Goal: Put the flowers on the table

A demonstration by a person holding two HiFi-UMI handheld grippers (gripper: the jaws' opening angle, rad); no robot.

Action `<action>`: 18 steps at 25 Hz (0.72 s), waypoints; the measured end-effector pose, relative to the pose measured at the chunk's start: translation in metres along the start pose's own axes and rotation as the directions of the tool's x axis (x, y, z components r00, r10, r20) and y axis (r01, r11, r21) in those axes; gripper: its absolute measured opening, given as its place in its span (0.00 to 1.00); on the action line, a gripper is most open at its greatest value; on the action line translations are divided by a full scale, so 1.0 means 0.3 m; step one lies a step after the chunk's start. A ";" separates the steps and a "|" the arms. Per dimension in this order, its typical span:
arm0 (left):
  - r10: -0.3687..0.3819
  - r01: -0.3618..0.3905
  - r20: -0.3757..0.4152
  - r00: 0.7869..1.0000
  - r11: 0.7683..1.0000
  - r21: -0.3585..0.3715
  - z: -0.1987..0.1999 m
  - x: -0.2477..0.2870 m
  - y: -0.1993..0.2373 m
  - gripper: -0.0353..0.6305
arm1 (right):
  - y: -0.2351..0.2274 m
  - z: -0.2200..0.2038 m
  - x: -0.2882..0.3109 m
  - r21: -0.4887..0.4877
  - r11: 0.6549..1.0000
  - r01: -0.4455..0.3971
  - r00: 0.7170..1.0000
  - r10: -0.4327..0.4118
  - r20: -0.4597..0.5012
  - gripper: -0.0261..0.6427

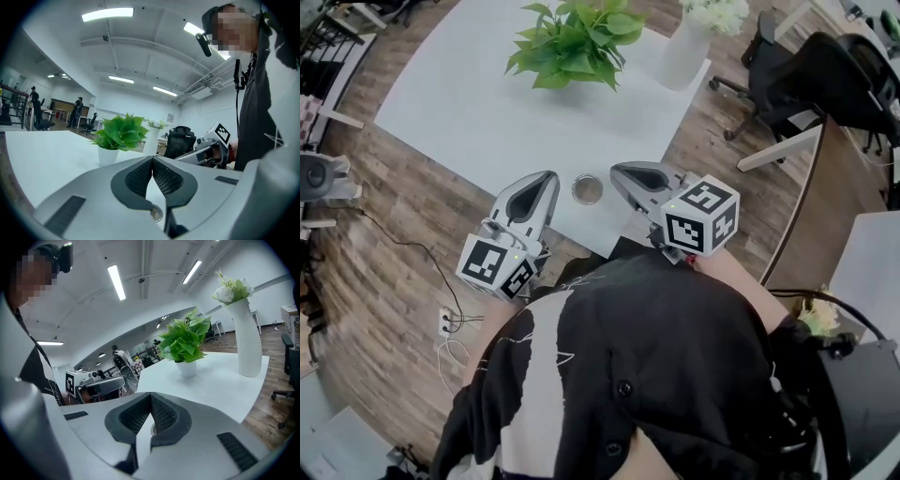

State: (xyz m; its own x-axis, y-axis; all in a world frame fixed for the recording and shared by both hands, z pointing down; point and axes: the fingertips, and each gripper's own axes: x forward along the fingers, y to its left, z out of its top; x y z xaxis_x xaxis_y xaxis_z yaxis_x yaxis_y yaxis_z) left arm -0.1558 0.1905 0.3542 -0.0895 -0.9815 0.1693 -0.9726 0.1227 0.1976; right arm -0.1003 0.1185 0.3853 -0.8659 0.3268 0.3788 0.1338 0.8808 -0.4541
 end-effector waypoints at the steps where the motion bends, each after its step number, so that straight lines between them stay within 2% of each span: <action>1: 0.009 -0.009 -0.011 1.000 1.000 -0.011 -0.007 0.001 0.007 0.07 | -0.014 0.001 -0.010 0.008 1.000 0.005 1.000 -0.005 0.000 0.06; 6: 0.053 -0.055 -0.058 0.997 0.998 -0.034 -0.048 0.022 0.026 0.08 | -0.098 -0.019 -0.063 0.065 0.997 0.048 0.999 -0.049 0.014 0.06; 10: 0.044 -0.047 -0.075 0.996 0.998 -0.042 -0.082 0.048 0.003 0.08 | -0.142 -0.047 -0.103 0.112 0.991 0.071 0.997 -0.075 0.026 0.06; 18: -0.006 0.004 -0.100 0.995 1.000 -0.026 -0.092 0.107 -0.064 0.07 | -0.175 -0.048 -0.154 0.125 0.987 0.100 0.992 -0.108 0.063 0.06</action>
State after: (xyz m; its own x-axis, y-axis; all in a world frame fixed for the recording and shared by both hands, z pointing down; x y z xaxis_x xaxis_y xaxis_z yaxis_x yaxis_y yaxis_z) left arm -0.1340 0.1607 0.3824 -0.0615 -0.9627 0.2636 -0.9671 0.1228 0.2229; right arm -0.0604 0.0620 0.4033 -0.9038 0.2073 0.3744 -0.0146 0.8595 -0.5110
